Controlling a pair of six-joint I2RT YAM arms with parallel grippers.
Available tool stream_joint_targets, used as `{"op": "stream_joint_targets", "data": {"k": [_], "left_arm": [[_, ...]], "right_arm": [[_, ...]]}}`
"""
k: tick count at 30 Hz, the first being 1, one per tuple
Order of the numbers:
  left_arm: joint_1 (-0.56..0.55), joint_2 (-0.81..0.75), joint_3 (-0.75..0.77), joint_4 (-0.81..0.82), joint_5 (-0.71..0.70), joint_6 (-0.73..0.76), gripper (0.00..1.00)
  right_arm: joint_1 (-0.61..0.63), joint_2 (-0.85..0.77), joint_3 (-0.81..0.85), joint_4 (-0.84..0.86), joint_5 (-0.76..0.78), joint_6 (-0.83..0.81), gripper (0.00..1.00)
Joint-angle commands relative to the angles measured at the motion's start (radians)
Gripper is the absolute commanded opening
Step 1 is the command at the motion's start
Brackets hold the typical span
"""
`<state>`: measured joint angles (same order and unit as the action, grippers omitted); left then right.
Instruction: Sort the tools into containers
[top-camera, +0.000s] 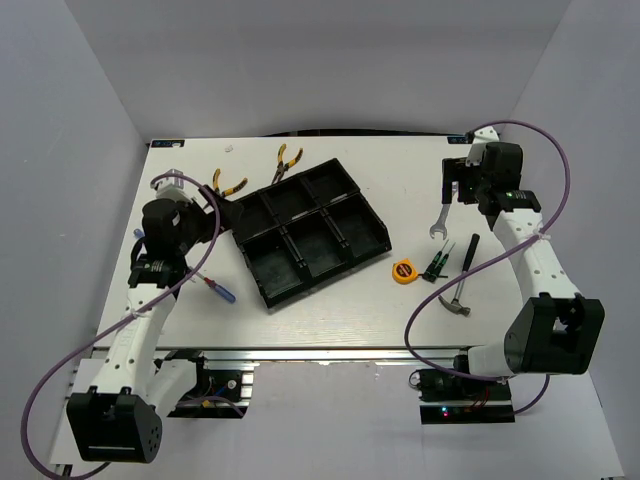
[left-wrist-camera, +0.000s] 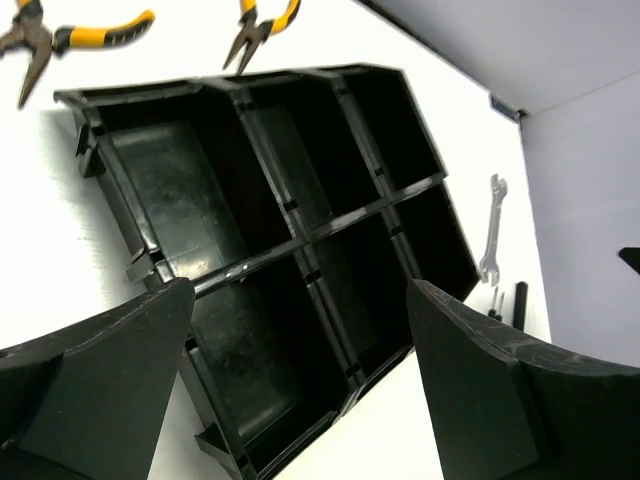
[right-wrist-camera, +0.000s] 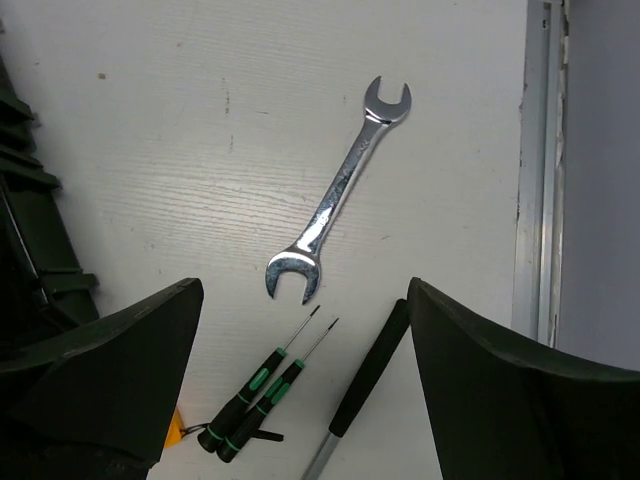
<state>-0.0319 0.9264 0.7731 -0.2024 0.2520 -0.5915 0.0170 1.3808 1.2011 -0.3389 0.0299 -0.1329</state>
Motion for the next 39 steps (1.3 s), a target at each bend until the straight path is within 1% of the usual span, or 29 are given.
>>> {"op": "stream_joint_targets", "data": {"k": [1, 2, 3, 4, 5, 6, 8, 9, 10, 11, 12, 13, 14, 15, 16, 17, 20, 23, 25, 26, 27, 29, 31, 33, 34, 37, 39], "left_arm": [[0.0, 0.041, 0.04, -0.021, 0.007, 0.019, 0.98], [0.0, 0.058, 0.051, -0.031, 0.0, 0.024, 0.98], [0.0, 0.077, 0.073, -0.037, -0.003, 0.035, 0.98], [0.0, 0.116, 0.084, -0.043, -0.002, 0.041, 0.98], [0.003, 0.136, 0.097, -0.045, -0.002, 0.057, 0.98], [0.004, 0.158, 0.109, -0.048, -0.01, 0.058, 0.98], [0.021, 0.231, 0.155, -0.058, -0.008, 0.067, 0.98], [0.027, 0.261, 0.172, -0.061, -0.007, 0.07, 0.98], [0.03, 0.293, 0.216, -0.072, -0.002, 0.07, 0.98], [0.065, 0.363, 0.242, -0.078, 0.001, 0.078, 0.97], [0.075, 0.403, 0.271, -0.086, 0.007, 0.079, 0.96], [0.087, 0.446, 0.338, -0.106, 0.012, 0.09, 0.95], [0.092, 0.533, 0.376, -0.12, 0.013, 0.096, 0.94], [0.095, 0.578, 0.415, -0.13, 0.015, 0.104, 0.94], [0.102, 0.621, 0.495, -0.153, 0.006, 0.129, 0.93], [0.104, 0.711, 0.537, -0.167, -0.002, 0.136, 0.93], [0.109, 0.84, 0.664, -0.218, -0.023, 0.159, 0.91], [0.109, 1.05, 0.886, -0.285, -0.065, 0.2, 0.91], [0.109, 1.124, 0.963, -0.333, -0.097, 0.219, 0.87], [0.109, 1.158, 1.036, -0.357, -0.121, 0.243, 0.84], [0.109, 1.214, 1.072, -0.358, -0.135, 0.248, 0.81], [0.105, 1.255, 1.127, -0.377, -0.164, 0.266, 0.8], [0.099, 1.304, 1.189, -0.379, -0.204, 0.294, 0.77], [0.093, 1.339, 1.226, -0.391, -0.238, 0.318, 0.75], [0.092, 1.367, 1.25, -0.394, -0.237, 0.332, 0.72], [0.086, 1.394, 1.255, -0.397, -0.278, 0.357, 0.68], [0.081, 1.419, 1.25, -0.397, -0.284, 0.369, 0.64]], "right_arm": [[-0.002, 0.003, 0.026, 0.02, -0.102, -0.023, 0.9], [-0.002, 0.004, 0.031, -0.004, -0.149, -0.083, 0.9], [-0.002, 0.004, 0.044, -0.021, -0.274, -0.118, 0.9], [-0.002, 0.004, 0.051, -0.04, -0.347, -0.163, 0.9], [0.0, 0.006, 0.057, -0.058, -0.417, -0.25, 0.9], [0.003, 0.011, 0.08, -0.108, -0.565, -0.296, 0.9], [0.021, 0.023, 0.1, -0.153, -0.674, -0.376, 0.89], [0.035, 0.027, 0.109, -0.173, -0.683, -0.414, 0.89], [0.075, 0.037, 0.118, -0.172, -0.656, -0.421, 0.89], [0.095, 0.043, 0.12, -0.167, -0.624, -0.428, 0.9], [0.115, 0.05, 0.121, -0.164, -0.575, -0.439, 0.9], [0.139, 0.07, 0.13, -0.17, -0.559, -0.468, 0.89], [0.147, 0.08, 0.136, -0.173, -0.542, -0.479, 0.9], [0.155, 0.092, 0.147, -0.179, -0.515, -0.485, 0.9], [0.159, 0.119, 0.173, -0.199, -0.512, -0.487, 0.9], [0.159, 0.132, 0.184, -0.21, -0.512, -0.484, 0.9], [0.159, 0.185, 0.228, -0.277, -0.55, -0.51, 0.89], [0.153, 0.212, 0.233, -0.325, -0.66, -0.566, 0.89], [0.152, 0.216, 0.227, -0.325, -0.695, -0.565, 0.89], [0.15, 0.224, 0.23, -0.362, -0.752, -0.609, 0.89], [0.149, 0.224, 0.227, -0.37, -0.768, -0.625, 0.89], [0.146, 0.222, 0.213, -0.373, -0.792, -0.666, 0.88], [0.143, 0.215, 0.187, -0.361, -0.805, -0.668, 0.87], [0.14, 0.221, 0.172, -0.356, -0.814, -0.672, 0.84], [0.135, 0.222, 0.17, -0.357, -0.818, -0.669, 0.83], [0.123, 0.231, 0.169, -0.348, -0.834, -0.642, 0.82], [0.109, 0.238, 0.175, -0.342, -0.849, -0.623, 0.82]]}}
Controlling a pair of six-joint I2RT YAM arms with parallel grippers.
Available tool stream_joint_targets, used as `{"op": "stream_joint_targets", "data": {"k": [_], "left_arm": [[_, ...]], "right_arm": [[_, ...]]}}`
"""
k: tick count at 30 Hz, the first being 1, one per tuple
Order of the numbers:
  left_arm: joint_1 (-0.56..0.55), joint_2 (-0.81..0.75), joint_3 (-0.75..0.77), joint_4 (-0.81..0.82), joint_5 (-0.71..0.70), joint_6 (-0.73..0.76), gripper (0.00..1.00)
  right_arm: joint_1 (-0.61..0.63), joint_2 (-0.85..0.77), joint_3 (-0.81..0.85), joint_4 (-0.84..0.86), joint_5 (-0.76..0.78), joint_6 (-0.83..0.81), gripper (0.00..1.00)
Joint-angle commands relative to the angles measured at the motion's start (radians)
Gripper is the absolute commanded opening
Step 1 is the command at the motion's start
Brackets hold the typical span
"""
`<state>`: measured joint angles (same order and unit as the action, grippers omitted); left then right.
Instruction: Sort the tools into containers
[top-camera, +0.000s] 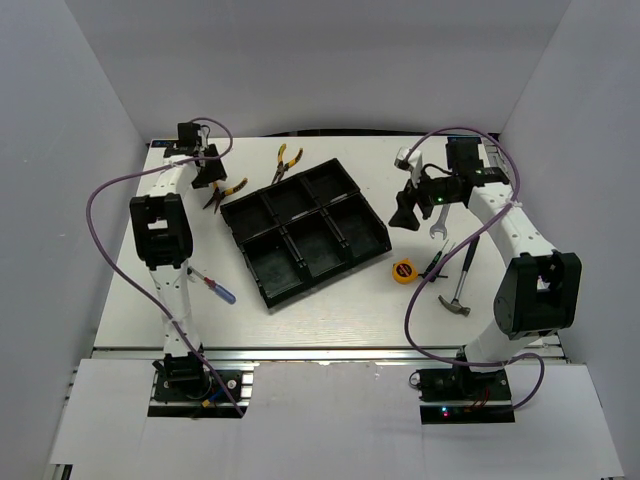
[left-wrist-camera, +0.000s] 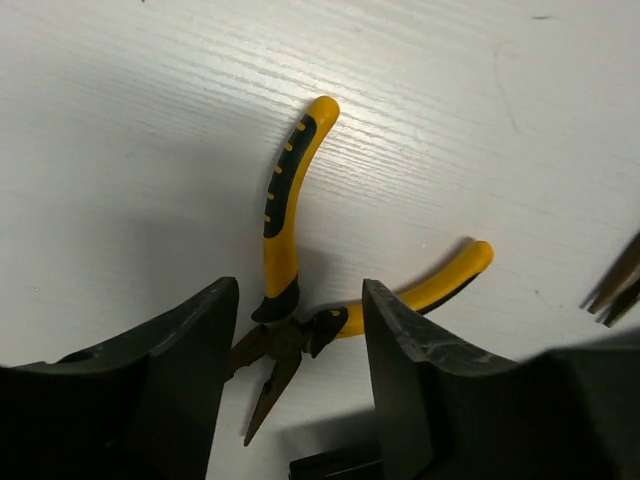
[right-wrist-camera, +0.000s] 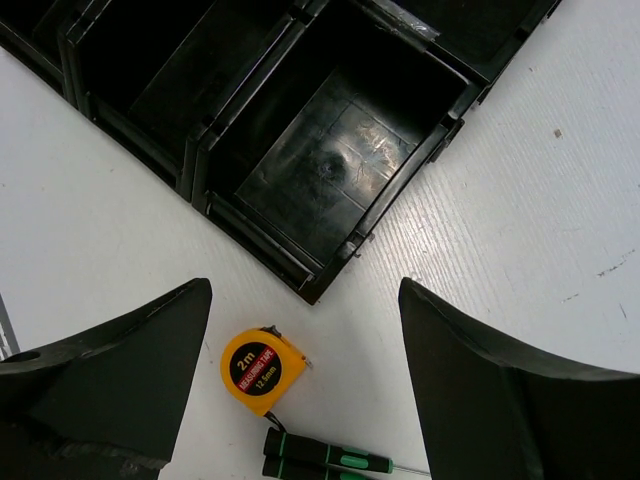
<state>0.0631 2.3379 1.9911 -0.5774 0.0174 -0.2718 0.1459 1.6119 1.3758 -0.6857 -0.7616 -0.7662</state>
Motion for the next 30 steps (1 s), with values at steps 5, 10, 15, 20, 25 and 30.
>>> {"op": "stream_joint_targets", "data": {"k": [5, 10, 15, 20, 25, 30], "left_arm": [[-0.037, 0.063, 0.025, -0.022, -0.068, 0.065, 0.54], [-0.04, 0.084, 0.012, -0.022, -0.106, 0.066, 0.43], [-0.042, 0.075, -0.002, -0.024, -0.152, 0.068, 0.21], [-0.039, 0.037, 0.018, -0.027, -0.178, 0.056, 0.02], [-0.029, -0.029, 0.028, -0.027, -0.244, 0.043, 0.0], [-0.014, -0.118, 0.04, -0.026, -0.295, 0.017, 0.0]], "right_arm": [[-0.032, 0.011, 0.008, -0.002, -0.079, 0.018, 0.82], [-0.037, -0.001, 0.0, -0.006, -0.084, 0.015, 0.82], [-0.052, -0.024, -0.018, -0.005, -0.085, 0.016, 0.82], [-0.06, -0.036, -0.026, -0.003, -0.097, 0.016, 0.82], [-0.063, -0.052, -0.043, -0.005, -0.102, 0.008, 0.82], [-0.068, -0.067, -0.061, -0.005, -0.117, 0.004, 0.82]]}}
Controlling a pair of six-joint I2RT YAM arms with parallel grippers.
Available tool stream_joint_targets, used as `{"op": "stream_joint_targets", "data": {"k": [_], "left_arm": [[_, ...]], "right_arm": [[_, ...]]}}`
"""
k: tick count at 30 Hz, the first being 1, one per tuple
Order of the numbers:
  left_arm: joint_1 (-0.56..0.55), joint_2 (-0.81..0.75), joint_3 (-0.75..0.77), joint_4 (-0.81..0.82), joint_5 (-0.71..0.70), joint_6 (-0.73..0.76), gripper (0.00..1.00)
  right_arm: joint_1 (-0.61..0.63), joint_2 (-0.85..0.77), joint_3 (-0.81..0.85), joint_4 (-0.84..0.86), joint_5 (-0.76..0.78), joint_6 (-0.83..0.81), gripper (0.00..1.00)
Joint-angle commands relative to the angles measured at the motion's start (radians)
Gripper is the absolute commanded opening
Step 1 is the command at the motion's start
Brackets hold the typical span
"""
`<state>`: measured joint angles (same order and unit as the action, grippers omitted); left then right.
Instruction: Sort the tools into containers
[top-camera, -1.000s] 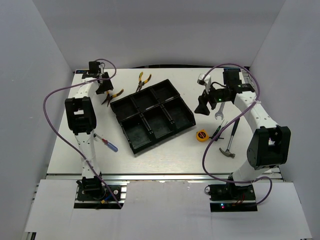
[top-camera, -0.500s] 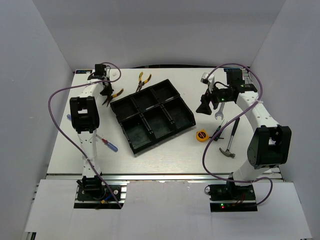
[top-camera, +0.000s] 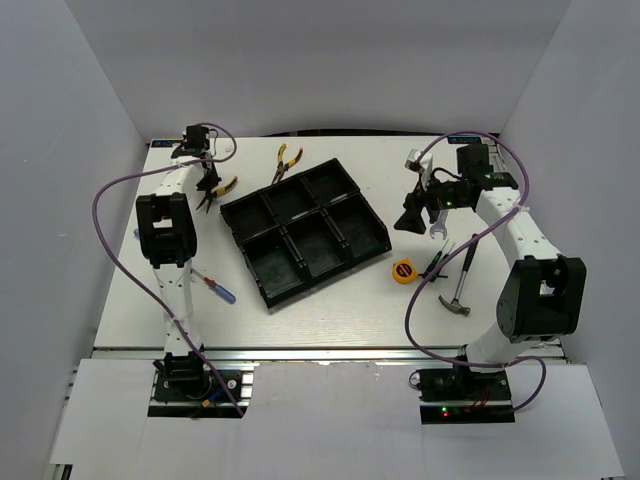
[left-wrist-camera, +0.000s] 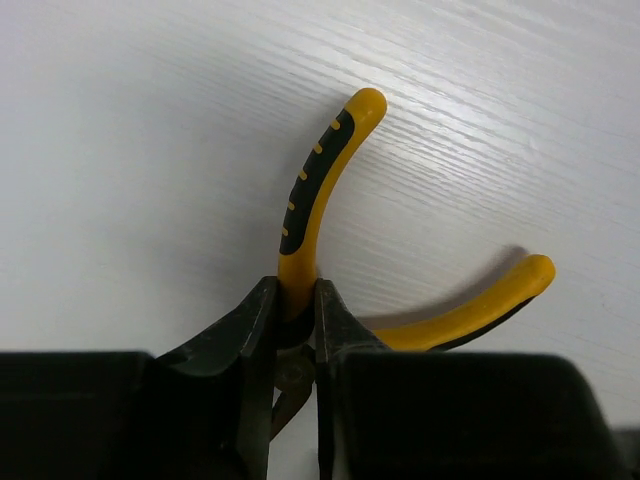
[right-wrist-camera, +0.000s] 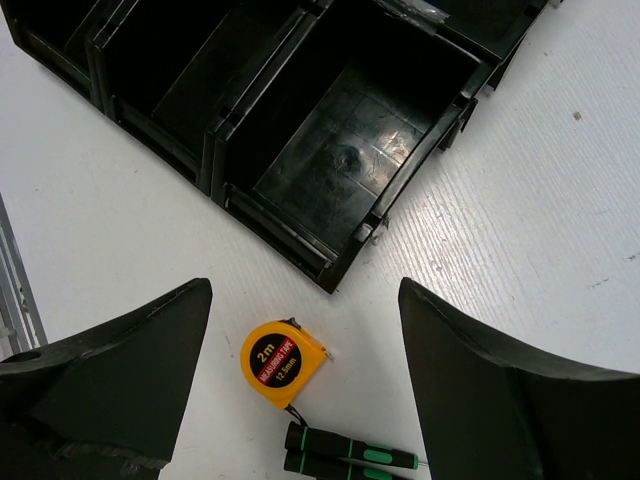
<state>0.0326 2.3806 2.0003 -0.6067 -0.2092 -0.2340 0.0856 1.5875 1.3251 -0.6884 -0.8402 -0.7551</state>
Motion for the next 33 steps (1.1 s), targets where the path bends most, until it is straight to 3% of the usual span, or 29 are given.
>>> {"op": "stream_joint_targets", "data": {"k": [1, 8, 12, 17, 21, 28, 33], "left_arm": [[0.018, -0.172, 0.034, 0.004, -0.07, -0.027, 0.0], [0.016, -0.267, 0.038, 0.004, -0.049, -0.057, 0.0], [0.016, -0.36, -0.006, 0.004, 0.043, -0.114, 0.0], [0.013, -0.483, -0.159, 0.031, 0.195, -0.25, 0.0], [0.007, -0.58, -0.365, 0.119, 0.345, -0.385, 0.0], [-0.017, -0.62, -0.537, 0.292, 0.43, -0.53, 0.0], [-0.072, -0.58, -0.555, 0.337, 0.452, -0.564, 0.0]], "right_arm": [[-0.007, -0.046, -0.018, -0.002, -0.04, -0.009, 0.82], [-0.012, -0.063, -0.04, -0.002, -0.042, -0.02, 0.82], [-0.017, -0.07, -0.047, 0.001, -0.042, -0.024, 0.82], [-0.027, -0.078, -0.053, 0.009, -0.045, -0.016, 0.82], [-0.044, -0.086, -0.064, 0.009, -0.053, -0.015, 0.82], [-0.064, -0.104, -0.09, 0.001, -0.057, -0.024, 0.82], [-0.075, -0.124, -0.121, 0.001, -0.057, -0.032, 0.82]]}}
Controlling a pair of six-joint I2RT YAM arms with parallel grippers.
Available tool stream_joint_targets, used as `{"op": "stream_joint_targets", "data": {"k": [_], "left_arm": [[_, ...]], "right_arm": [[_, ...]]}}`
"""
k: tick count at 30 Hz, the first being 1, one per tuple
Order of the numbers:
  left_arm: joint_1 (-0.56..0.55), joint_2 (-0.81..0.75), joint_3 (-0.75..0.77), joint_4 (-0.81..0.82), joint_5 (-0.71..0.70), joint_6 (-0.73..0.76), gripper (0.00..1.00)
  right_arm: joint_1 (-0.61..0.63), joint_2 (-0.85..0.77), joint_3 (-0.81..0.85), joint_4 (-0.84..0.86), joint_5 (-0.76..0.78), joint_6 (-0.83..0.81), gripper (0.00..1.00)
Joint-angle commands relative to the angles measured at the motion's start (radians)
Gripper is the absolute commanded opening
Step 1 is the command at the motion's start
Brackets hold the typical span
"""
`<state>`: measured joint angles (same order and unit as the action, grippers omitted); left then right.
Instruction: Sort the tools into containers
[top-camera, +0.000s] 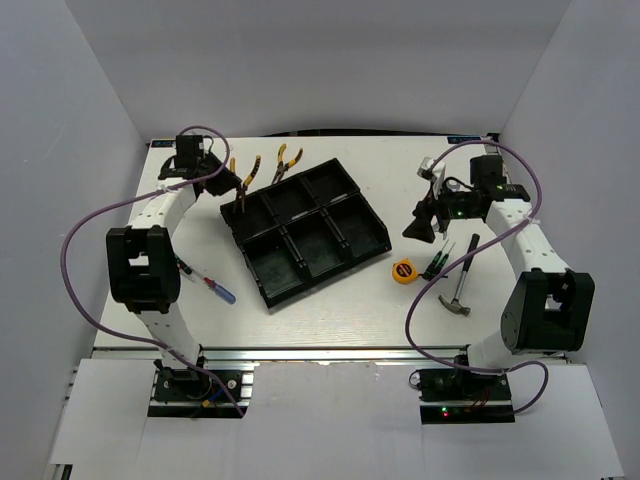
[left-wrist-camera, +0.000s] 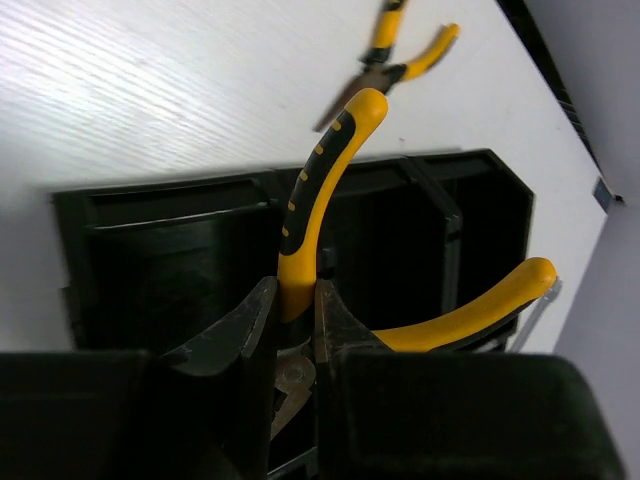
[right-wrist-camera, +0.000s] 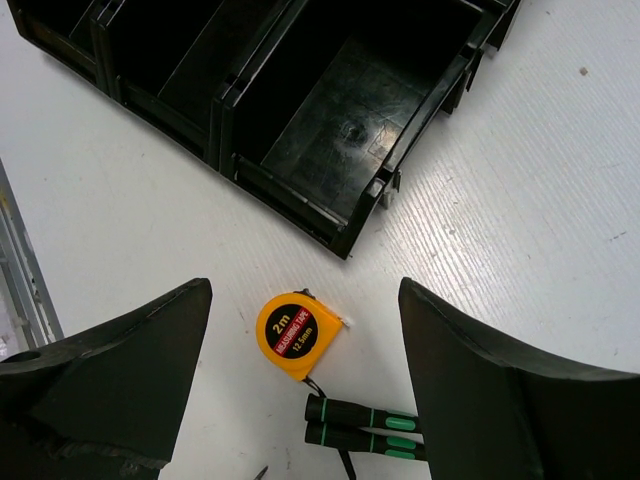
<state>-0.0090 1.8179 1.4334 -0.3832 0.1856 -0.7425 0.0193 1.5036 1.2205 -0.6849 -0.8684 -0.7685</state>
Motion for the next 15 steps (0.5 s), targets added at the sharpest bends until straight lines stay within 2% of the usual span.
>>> {"op": "stream_joint_targets", "data": {"k": [1, 7, 8, 15], "left_arm": [[-0.034, -0.012, 0.001, 0.118, 0.06, -0.061, 0.0], [-0.048, 0.0, -0.085, 0.167, 0.058, -0.072, 0.0], [-0.049, 0.004, -0.102, 0.176, 0.058, -0.07, 0.0], [-0.051, 0.035, -0.137, 0.201, 0.055, -0.052, 0.0]], "right_arm": [[-0.009, -0.042, -0.019, -0.002, -0.029, -0.017, 0.82], [-0.007, -0.051, -0.029, 0.002, -0.023, -0.012, 0.82], [-0.036, -0.051, -0.027, 0.005, -0.024, -0.009, 0.82], [-0.044, -0.057, -0.032, 0.001, -0.024, -0.008, 0.82]]}}
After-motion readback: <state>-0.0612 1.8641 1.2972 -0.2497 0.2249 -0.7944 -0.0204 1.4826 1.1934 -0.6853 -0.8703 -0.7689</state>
